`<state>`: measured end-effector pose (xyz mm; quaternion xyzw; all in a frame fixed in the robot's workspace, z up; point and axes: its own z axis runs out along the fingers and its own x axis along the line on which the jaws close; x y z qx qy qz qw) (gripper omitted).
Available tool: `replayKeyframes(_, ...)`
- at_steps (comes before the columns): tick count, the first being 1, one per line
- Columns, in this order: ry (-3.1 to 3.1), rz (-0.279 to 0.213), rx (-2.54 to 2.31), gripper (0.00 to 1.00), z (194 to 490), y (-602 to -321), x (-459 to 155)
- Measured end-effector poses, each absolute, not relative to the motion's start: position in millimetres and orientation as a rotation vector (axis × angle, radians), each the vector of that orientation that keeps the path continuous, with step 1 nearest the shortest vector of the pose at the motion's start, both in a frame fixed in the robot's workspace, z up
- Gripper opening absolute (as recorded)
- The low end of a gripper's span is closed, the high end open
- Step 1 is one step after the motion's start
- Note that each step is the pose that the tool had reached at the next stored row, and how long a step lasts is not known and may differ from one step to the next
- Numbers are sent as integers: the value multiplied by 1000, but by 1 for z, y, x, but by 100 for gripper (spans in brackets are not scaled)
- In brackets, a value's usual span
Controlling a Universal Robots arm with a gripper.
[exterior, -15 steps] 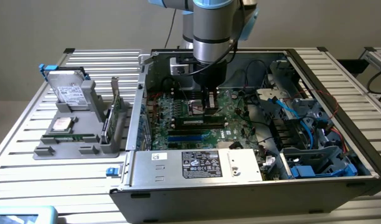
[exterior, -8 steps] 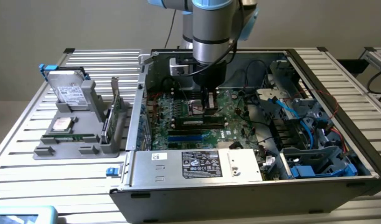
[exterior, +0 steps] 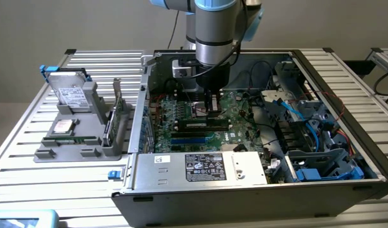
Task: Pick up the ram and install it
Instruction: 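Insert the ram into the slot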
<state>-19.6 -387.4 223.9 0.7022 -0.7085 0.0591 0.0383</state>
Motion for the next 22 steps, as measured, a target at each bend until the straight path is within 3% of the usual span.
replayKeyframes(6,-2175,185,2155,15,224,-387,-20)
replayKeyframes(7,-2175,186,2155,22,224,-387,-20)
replayKeyframes(22,-2166,165,2148,22,249,-388,-10)
